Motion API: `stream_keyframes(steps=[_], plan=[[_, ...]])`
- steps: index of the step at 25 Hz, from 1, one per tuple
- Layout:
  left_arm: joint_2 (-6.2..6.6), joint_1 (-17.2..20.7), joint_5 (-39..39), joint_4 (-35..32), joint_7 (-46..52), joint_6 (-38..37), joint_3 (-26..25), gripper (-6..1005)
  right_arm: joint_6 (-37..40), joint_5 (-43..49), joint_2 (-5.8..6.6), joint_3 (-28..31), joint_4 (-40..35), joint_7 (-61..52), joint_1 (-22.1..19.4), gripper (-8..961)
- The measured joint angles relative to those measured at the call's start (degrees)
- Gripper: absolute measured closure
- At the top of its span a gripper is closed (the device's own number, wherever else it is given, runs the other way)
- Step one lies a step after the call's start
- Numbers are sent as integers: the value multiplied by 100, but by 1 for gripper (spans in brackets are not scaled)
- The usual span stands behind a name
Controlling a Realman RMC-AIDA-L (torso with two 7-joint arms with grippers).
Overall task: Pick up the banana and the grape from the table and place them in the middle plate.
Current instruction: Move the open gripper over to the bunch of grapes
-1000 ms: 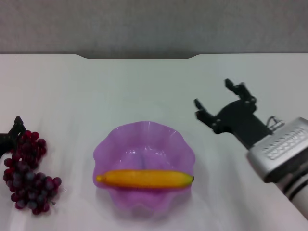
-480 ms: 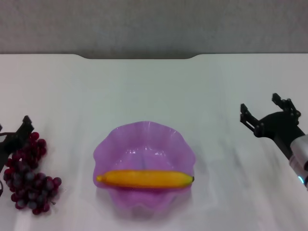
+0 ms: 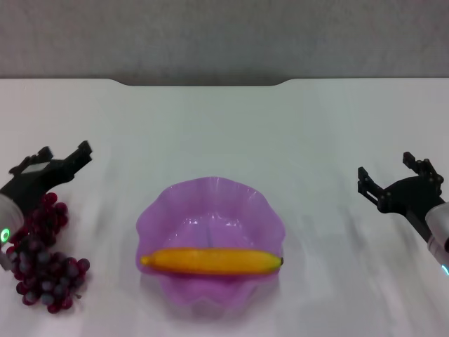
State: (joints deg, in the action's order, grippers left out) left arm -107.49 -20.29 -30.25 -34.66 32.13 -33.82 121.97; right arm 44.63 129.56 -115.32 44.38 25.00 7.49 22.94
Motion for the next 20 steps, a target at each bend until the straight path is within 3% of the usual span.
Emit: stream_keyframes(steps=[2, 4, 7, 9, 12, 16, 17, 18, 20], plan=[[185, 122, 366, -647, 16, 692, -238, 112, -12, -9, 1, 0, -29, -1, 6, 47], [290, 291, 865, -1367, 4, 1601, -598, 112, -20, -9, -1, 0, -59, -1, 13, 47], [323, 580, 1559, -2478, -57, 3001, -1113, 112, -30, -8, -4, 0, -77, -2, 17, 47], [267, 757, 1908, -3202, -200, 3887, -1389, 112, -33, -7, -6, -1, -79, -3, 22, 47], [-88, 957, 2044, -4322, -1078, 5463, -1943, 113, -119, -14, -7, 0, -115, -9, 58, 47], [-796, 809, 1343, -4781, -3110, 7066, -3064, 113, -275, -18, -8, 1, -133, -17, 139, 47], [-898, 714, 963, -4783, -3627, 7428, -3344, 113, -289, -15, -8, -1, -132, -19, 157, 47], [-921, 632, 676, -4758, -3995, 7643, -3523, 113, -297, -14, -10, -3, -130, -20, 168, 47], [-865, 472, 206, -4642, -4425, 8073, -3731, 113, -310, -14, -13, -21, -121, -24, 189, 47]])
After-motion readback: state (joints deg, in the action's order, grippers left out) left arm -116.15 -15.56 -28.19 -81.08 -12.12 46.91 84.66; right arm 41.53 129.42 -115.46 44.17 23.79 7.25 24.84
